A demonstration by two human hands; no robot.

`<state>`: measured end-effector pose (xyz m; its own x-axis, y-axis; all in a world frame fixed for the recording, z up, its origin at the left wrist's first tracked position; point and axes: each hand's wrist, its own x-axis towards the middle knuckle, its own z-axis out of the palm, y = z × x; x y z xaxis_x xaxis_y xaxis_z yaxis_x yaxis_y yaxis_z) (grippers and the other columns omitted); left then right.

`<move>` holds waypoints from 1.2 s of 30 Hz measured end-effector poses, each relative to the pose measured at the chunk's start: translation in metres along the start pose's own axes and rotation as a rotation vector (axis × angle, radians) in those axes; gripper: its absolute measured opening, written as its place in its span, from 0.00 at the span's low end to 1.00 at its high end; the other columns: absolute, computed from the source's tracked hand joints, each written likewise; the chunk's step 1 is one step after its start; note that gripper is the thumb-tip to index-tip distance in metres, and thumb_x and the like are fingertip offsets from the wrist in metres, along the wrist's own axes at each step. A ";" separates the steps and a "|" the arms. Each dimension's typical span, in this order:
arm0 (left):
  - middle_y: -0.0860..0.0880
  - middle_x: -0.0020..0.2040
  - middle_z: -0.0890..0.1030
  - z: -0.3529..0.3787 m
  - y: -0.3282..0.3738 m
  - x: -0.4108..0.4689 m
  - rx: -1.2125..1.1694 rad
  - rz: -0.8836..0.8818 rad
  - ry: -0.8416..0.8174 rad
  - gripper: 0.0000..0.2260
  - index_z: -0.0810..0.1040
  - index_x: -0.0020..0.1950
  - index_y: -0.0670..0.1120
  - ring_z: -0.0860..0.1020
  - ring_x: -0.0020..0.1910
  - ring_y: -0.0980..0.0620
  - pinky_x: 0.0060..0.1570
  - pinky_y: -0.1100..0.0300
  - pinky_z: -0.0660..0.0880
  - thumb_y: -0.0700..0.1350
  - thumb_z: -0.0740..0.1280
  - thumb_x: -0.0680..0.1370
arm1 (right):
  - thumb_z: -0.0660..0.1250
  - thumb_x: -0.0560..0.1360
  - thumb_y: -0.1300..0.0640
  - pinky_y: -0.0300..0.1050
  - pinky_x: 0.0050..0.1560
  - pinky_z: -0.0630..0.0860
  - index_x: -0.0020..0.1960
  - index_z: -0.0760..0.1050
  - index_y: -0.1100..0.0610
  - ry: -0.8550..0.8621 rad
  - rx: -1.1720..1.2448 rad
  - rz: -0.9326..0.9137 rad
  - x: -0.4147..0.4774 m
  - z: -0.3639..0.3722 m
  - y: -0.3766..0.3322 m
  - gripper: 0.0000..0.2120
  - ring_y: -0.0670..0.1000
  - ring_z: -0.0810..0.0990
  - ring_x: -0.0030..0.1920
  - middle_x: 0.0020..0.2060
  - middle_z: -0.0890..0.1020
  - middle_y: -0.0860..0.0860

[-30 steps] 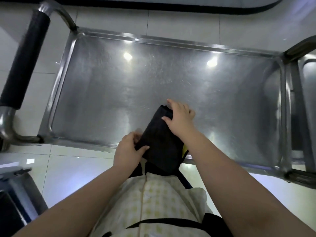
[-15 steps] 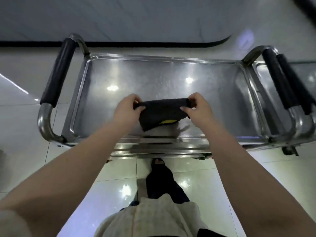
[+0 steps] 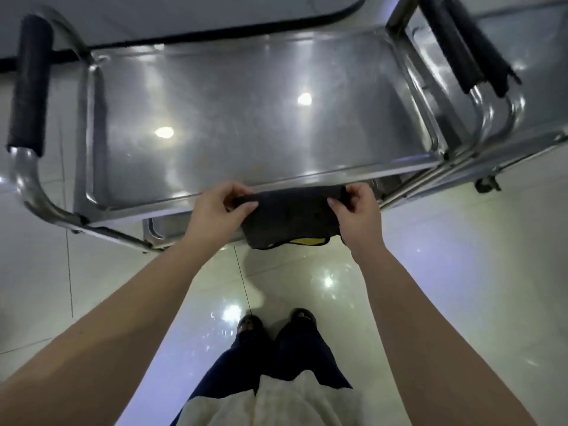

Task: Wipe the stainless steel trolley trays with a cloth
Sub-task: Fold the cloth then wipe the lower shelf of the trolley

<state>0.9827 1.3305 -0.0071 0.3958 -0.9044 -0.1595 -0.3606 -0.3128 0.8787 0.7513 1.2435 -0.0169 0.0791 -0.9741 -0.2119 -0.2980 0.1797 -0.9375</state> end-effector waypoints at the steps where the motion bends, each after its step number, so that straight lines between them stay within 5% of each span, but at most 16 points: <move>1: 0.62 0.39 0.81 0.017 -0.011 -0.004 0.011 -0.037 -0.037 0.12 0.78 0.40 0.61 0.78 0.39 0.63 0.40 0.69 0.73 0.42 0.73 0.73 | 0.71 0.75 0.61 0.38 0.47 0.75 0.46 0.70 0.45 0.006 -0.009 0.031 -0.001 -0.005 0.017 0.13 0.43 0.80 0.45 0.46 0.81 0.49; 4: 0.59 0.40 0.81 0.075 -0.049 -0.007 0.052 -0.139 -0.111 0.09 0.78 0.42 0.58 0.79 0.41 0.63 0.41 0.66 0.72 0.44 0.73 0.74 | 0.70 0.75 0.60 0.35 0.46 0.73 0.47 0.70 0.45 0.024 -0.055 0.131 0.005 -0.020 0.076 0.13 0.38 0.79 0.46 0.46 0.80 0.44; 11: 0.51 0.39 0.79 0.231 -0.151 0.047 -0.060 -0.339 -0.193 0.12 0.75 0.40 0.54 0.77 0.39 0.54 0.37 0.67 0.72 0.40 0.75 0.72 | 0.64 0.79 0.58 0.45 0.53 0.72 0.62 0.71 0.54 0.057 -0.352 0.082 0.093 -0.031 0.215 0.12 0.53 0.78 0.56 0.55 0.79 0.48; 14: 0.54 0.36 0.78 0.287 -0.185 0.088 -0.035 -0.195 -0.287 0.11 0.76 0.41 0.54 0.77 0.37 0.60 0.35 0.74 0.68 0.39 0.73 0.72 | 0.64 0.79 0.56 0.48 0.54 0.70 0.64 0.73 0.56 0.136 -0.654 -0.125 0.170 -0.026 0.245 0.14 0.60 0.78 0.58 0.56 0.81 0.56; 16: 0.54 0.44 0.82 0.309 -0.201 0.123 0.075 -0.044 -0.338 0.08 0.80 0.48 0.52 0.79 0.44 0.58 0.43 0.74 0.70 0.40 0.69 0.75 | 0.62 0.79 0.53 0.55 0.60 0.66 0.66 0.73 0.53 0.173 -0.905 -0.286 0.229 -0.015 0.255 0.16 0.62 0.75 0.61 0.58 0.80 0.58; 19: 0.45 0.60 0.81 0.313 -0.229 0.180 0.273 0.280 -0.182 0.17 0.79 0.62 0.46 0.77 0.58 0.46 0.62 0.59 0.71 0.36 0.63 0.76 | 0.59 0.80 0.46 0.61 0.68 0.54 0.75 0.61 0.43 0.135 -1.160 -0.361 0.296 0.013 0.276 0.24 0.62 0.61 0.73 0.73 0.66 0.55; 22: 0.44 0.69 0.75 0.297 -0.258 0.240 0.631 0.437 -0.002 0.20 0.73 0.70 0.48 0.70 0.68 0.42 0.68 0.54 0.64 0.41 0.62 0.78 | 0.54 0.80 0.39 0.68 0.73 0.44 0.79 0.45 0.42 -0.037 -1.225 -0.231 0.324 0.040 0.316 0.31 0.65 0.45 0.77 0.79 0.48 0.51; 27: 0.49 0.80 0.51 0.279 -0.287 0.317 0.966 0.355 0.021 0.24 0.54 0.79 0.53 0.46 0.79 0.43 0.75 0.42 0.43 0.55 0.51 0.83 | 0.47 0.80 0.36 0.68 0.72 0.40 0.77 0.42 0.37 -0.101 -1.186 -0.233 0.344 0.058 0.360 0.28 0.63 0.39 0.77 0.79 0.43 0.46; 36: 0.52 0.81 0.46 0.274 -0.308 0.337 0.974 0.186 0.100 0.29 0.46 0.80 0.55 0.40 0.78 0.45 0.73 0.37 0.37 0.63 0.46 0.80 | 0.43 0.78 0.31 0.68 0.72 0.40 0.75 0.39 0.31 -0.112 -1.257 -0.181 0.353 0.018 0.369 0.28 0.66 0.40 0.76 0.78 0.41 0.41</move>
<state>0.9953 1.0426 -0.4544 0.3161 -0.9485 0.0215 -0.9420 -0.3111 0.1258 0.6859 0.9687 -0.4426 0.2737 -0.9432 -0.1884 -0.9618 -0.2667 -0.0619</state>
